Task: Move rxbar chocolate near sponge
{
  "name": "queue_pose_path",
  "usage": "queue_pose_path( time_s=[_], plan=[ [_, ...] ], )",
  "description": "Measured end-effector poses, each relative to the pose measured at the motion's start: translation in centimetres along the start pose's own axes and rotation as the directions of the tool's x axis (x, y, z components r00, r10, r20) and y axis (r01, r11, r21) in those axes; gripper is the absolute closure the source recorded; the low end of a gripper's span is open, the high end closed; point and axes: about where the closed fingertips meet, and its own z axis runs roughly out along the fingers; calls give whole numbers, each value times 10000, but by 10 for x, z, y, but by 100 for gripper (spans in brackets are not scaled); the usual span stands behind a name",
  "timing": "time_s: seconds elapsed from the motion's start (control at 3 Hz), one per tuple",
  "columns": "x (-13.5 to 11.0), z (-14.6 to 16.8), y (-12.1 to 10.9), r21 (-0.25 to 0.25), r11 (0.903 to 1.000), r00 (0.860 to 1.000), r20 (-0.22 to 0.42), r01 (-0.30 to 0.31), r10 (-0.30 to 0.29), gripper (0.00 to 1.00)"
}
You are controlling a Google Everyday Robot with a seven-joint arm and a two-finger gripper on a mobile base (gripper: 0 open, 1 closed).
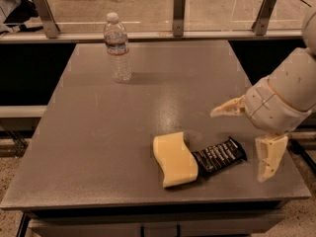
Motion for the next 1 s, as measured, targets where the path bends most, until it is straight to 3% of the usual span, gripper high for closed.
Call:
queue_pose_path(
  time_s=[0.33, 0.67, 1.0],
  plan=[
    [14, -35, 1, 308, 9984, 9964, 723, -470, 447, 0],
    [40, -53, 9, 498, 9893, 9826, 1330, -1373, 1296, 0],
    [39, -54, 6, 577, 9893, 9834, 1313, -1339, 1255, 0]
  ],
)
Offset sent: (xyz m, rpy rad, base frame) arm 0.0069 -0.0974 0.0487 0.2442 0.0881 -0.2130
